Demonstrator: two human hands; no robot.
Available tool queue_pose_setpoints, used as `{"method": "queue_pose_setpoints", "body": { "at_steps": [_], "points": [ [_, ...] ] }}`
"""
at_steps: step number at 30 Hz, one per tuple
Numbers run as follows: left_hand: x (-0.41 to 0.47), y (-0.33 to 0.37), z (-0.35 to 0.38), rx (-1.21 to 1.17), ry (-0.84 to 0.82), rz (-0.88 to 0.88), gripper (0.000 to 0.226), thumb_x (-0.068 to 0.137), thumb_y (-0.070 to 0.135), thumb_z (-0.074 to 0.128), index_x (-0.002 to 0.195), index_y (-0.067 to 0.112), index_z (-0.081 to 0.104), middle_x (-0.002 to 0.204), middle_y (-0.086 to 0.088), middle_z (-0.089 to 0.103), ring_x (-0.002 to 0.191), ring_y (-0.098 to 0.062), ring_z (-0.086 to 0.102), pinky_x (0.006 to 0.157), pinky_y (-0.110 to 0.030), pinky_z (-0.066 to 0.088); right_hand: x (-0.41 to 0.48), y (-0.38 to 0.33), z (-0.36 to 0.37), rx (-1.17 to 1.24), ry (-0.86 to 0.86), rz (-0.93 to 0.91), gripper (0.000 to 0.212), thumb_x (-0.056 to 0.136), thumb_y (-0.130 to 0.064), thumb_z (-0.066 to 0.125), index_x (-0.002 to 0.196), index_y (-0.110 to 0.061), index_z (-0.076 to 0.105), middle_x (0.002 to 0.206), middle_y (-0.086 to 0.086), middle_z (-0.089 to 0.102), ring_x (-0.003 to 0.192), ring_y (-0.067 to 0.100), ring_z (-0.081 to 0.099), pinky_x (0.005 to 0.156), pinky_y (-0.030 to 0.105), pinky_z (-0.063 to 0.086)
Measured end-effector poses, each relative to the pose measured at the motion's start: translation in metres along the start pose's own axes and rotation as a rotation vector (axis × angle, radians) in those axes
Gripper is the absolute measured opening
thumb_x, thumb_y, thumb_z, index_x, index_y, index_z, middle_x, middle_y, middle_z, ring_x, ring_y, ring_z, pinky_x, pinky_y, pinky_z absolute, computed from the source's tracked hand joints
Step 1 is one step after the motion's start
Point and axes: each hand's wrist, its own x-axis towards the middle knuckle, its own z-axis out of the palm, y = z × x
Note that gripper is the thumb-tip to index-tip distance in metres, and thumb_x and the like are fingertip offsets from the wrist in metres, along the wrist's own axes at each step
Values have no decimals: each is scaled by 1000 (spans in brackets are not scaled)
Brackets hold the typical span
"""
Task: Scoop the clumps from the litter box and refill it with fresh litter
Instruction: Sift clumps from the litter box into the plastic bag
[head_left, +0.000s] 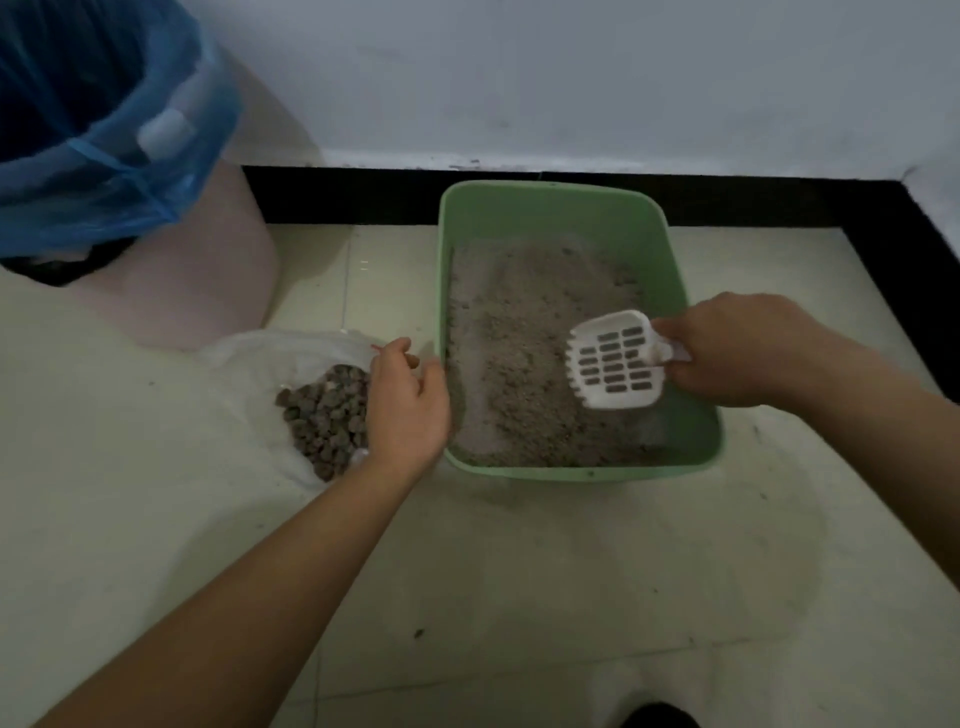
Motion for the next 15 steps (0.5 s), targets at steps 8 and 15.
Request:
{"method": "queue_pose_setpoints", "body": {
  "at_steps": [8,15],
  "points": [
    [1,4,36,108,87,-58,37,105,25,33,120,3,59,108,-17,55,100,-27,51,75,-28,29,20,-1,34,-147,-64,-67,31,83,-51,64,82,-20,60,63,-4,54,59,14,58,59,29,54],
    [-3,7,37,-2,121,-148,40,105,29,35,123,6,62,121,-15,56,115,-25,51,91,-21,31,45,-6,76,371,-223,-135,46,84,-64,59,68,-21,59,64,-5,58,61,11,58,59,28,52]
  ]
}}
